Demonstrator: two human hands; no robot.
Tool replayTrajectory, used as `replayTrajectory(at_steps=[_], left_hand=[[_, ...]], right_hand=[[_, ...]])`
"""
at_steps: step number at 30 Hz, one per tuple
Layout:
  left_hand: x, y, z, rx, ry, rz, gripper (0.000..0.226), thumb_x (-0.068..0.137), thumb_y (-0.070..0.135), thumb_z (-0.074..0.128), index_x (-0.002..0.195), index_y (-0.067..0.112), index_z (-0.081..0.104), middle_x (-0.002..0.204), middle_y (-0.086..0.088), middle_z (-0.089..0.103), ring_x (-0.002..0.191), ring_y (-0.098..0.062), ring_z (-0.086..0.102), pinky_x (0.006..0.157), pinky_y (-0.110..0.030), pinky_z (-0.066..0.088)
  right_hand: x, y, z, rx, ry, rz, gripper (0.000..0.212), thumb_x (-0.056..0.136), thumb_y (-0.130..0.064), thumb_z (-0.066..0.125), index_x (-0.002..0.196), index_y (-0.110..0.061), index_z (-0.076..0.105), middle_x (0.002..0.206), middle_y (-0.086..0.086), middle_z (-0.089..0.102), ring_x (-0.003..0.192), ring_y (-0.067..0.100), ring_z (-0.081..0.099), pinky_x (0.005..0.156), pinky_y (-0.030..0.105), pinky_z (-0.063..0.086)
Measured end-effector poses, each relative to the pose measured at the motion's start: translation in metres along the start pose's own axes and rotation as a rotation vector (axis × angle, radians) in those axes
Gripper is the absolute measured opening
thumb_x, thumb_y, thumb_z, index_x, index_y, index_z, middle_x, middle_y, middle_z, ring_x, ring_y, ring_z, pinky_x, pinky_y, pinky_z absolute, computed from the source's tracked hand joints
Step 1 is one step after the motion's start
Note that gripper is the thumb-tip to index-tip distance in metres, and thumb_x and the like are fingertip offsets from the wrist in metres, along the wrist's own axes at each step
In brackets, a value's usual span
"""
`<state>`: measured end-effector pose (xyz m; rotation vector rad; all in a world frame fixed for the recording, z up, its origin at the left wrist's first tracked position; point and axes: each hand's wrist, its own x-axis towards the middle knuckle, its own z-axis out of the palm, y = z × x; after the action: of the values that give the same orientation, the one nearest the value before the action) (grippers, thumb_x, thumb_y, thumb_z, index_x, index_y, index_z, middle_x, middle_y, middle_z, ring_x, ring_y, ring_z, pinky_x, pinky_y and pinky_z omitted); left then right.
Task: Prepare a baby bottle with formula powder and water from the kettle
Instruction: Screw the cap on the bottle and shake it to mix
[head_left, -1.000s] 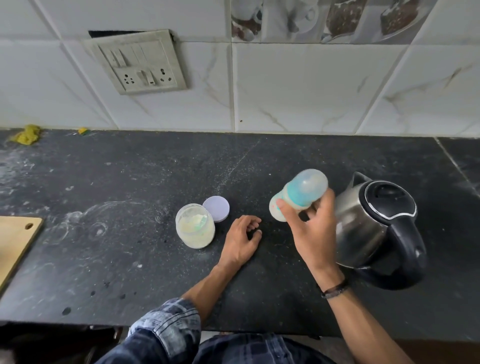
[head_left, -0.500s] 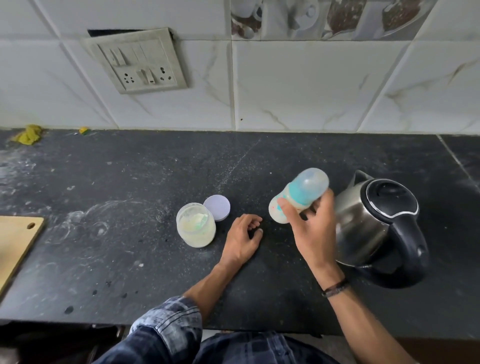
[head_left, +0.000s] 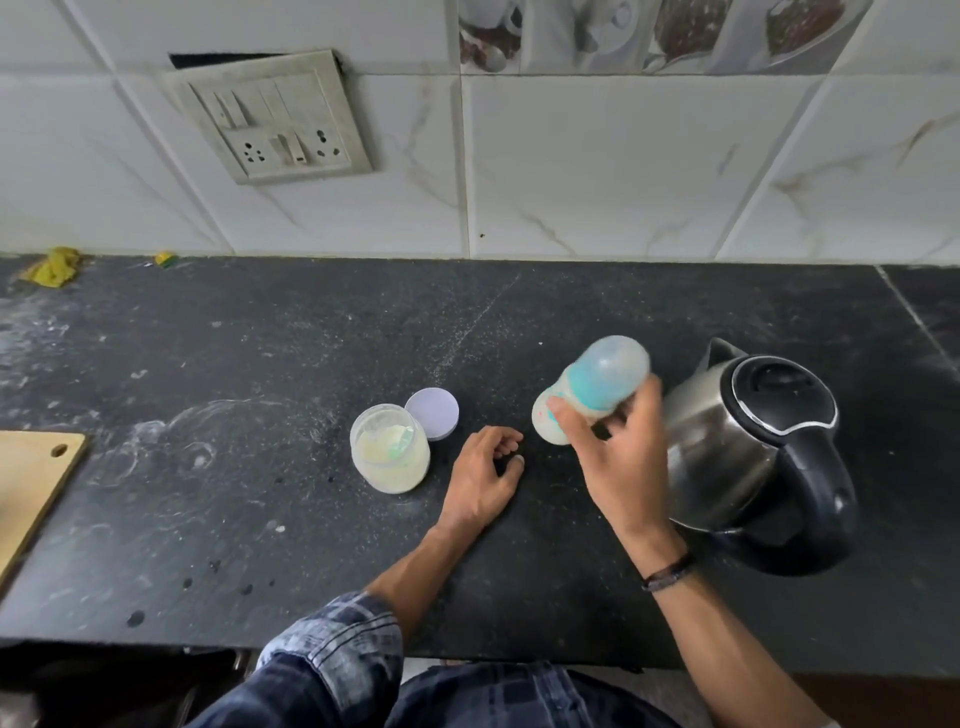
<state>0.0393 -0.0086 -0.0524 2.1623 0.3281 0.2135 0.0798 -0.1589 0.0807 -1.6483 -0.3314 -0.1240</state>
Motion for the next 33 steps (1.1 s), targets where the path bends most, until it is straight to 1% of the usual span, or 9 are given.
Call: replayTrajectory(at_steps=[2,6,10,13,17,20,24,28,33], left_hand=[[0.002,0.002,-0.002,-0.012,0.018,0.013,0.026,0.088,0.014,0.068,0.106,0.032,0.061,0.095,0.02,0.058,0.096,0.001,0.055,0.082,-0.005,0.038],[0.001,0.001,-0.002,0.017,0.016,0.014,0.028,0.088,0.015,0.068,0.106,0.034,0.057,0.093,0.023,0.055,0.096,0.008,0.052,0.08,-0.002,0.036],[0.004,-0.001,-0.001,-0.025,0.023,0.016,0.026,0.088,0.016,0.068,0.11,0.029,0.063,0.097,0.019,0.06,0.096,0.0,0.056,0.084,-0.007,0.041],[0.003,-0.003,0.0,-0.01,0.021,0.005,0.026,0.088,0.017,0.067,0.113,0.025,0.066,0.098,0.016,0.062,0.096,-0.004,0.058,0.086,-0.011,0.044],[0.003,-0.003,0.0,-0.03,0.023,0.018,0.026,0.089,0.017,0.067,0.113,0.025,0.066,0.099,0.015,0.063,0.096,-0.005,0.059,0.086,-0.016,0.047],[0.005,-0.004,0.0,-0.01,0.024,0.007,0.026,0.088,0.016,0.067,0.113,0.024,0.067,0.099,0.015,0.063,0.097,-0.004,0.058,0.086,-0.013,0.045],[0.0,-0.003,0.002,-0.024,0.022,0.016,0.027,0.088,0.016,0.068,0.108,0.032,0.062,0.097,0.02,0.06,0.097,0.0,0.056,0.084,-0.007,0.041],[0.003,-0.002,0.0,0.013,0.017,0.01,0.026,0.088,0.017,0.068,0.108,0.032,0.061,0.096,0.022,0.058,0.098,0.003,0.054,0.083,-0.005,0.039],[0.006,-0.002,-0.001,-0.002,0.028,0.02,0.026,0.088,0.016,0.068,0.107,0.033,0.061,0.095,0.021,0.058,0.096,0.002,0.055,0.082,-0.005,0.04]], right_hand=[[-0.004,-0.002,0.001,0.072,0.074,-0.063,0.06,0.081,-0.046,0.086,0.127,-0.036,0.049,0.122,-0.019,0.069,0.111,0.01,0.072,0.091,0.031,0.062],[-0.004,-0.003,0.008,0.007,-0.036,0.042,0.065,0.075,-0.05,0.086,0.126,-0.028,0.051,0.118,-0.015,0.07,0.108,0.01,0.072,0.092,0.042,0.062],[-0.006,-0.008,0.004,0.076,0.114,-0.113,0.061,0.082,-0.046,0.085,0.128,-0.031,0.049,0.123,-0.007,0.068,0.114,0.012,0.07,0.094,0.03,0.06],[0.003,-0.008,0.003,0.035,0.04,0.023,0.06,0.08,-0.036,0.089,0.126,-0.03,0.05,0.119,-0.018,0.068,0.11,0.006,0.071,0.096,0.037,0.061],[-0.002,-0.003,-0.006,0.07,0.125,-0.079,0.063,0.082,-0.044,0.086,0.131,-0.032,0.048,0.123,-0.011,0.069,0.115,0.013,0.071,0.095,0.034,0.06],[0.001,0.004,-0.004,-0.044,0.021,0.041,0.067,0.08,-0.041,0.088,0.131,-0.022,0.051,0.122,-0.011,0.068,0.111,0.011,0.071,0.096,0.043,0.06],[-0.009,0.006,-0.005,0.056,0.086,-0.031,0.058,0.082,-0.052,0.085,0.127,-0.04,0.051,0.121,-0.016,0.07,0.111,0.011,0.072,0.089,0.025,0.061],[-0.001,0.013,0.004,-0.029,-0.042,0.095,0.061,0.081,-0.04,0.088,0.127,-0.029,0.051,0.116,-0.014,0.07,0.108,0.013,0.072,0.094,0.046,0.06],[0.0,0.003,0.002,0.08,0.032,0.011,0.057,0.082,-0.045,0.086,0.126,-0.037,0.049,0.121,-0.011,0.07,0.112,0.013,0.072,0.09,0.032,0.062]])
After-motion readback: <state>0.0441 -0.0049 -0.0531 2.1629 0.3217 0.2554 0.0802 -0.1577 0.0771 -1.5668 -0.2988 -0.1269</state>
